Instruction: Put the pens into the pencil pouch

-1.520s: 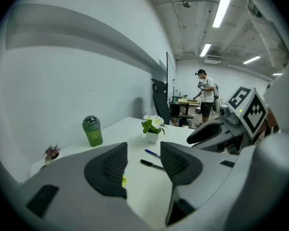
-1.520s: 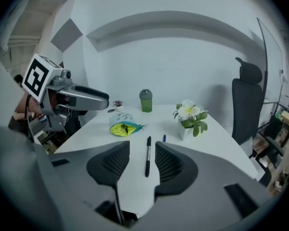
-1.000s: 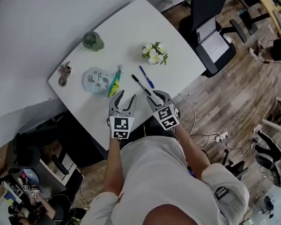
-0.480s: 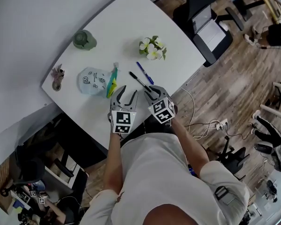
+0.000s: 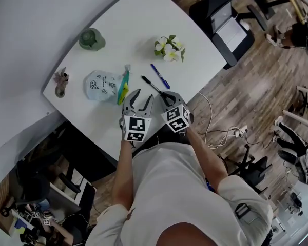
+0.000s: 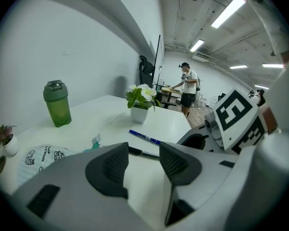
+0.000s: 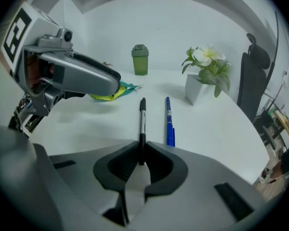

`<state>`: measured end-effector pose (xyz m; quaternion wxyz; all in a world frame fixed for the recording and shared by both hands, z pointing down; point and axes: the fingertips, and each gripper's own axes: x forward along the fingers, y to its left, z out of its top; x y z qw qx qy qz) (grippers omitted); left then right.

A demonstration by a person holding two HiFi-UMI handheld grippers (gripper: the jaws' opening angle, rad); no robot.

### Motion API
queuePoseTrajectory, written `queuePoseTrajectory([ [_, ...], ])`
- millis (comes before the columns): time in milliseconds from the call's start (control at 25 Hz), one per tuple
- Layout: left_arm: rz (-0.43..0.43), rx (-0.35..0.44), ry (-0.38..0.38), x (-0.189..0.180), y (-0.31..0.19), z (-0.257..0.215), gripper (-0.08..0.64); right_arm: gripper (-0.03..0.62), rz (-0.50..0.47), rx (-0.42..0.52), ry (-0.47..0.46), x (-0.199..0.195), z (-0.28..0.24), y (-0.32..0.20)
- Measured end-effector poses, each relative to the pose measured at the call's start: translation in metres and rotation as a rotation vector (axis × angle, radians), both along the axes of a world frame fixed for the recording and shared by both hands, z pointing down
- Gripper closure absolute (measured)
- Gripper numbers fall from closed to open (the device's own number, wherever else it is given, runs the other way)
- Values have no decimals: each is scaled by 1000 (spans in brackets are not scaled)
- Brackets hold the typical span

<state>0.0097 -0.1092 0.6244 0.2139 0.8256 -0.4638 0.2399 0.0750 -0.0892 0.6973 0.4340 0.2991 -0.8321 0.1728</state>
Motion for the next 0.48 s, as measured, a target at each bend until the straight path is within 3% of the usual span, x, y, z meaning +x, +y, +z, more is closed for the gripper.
queuePoseTrajectory([
  [480,-73,28,-23,-25,3,-12,364,546,-31,28,-31,-6,-25,4],
])
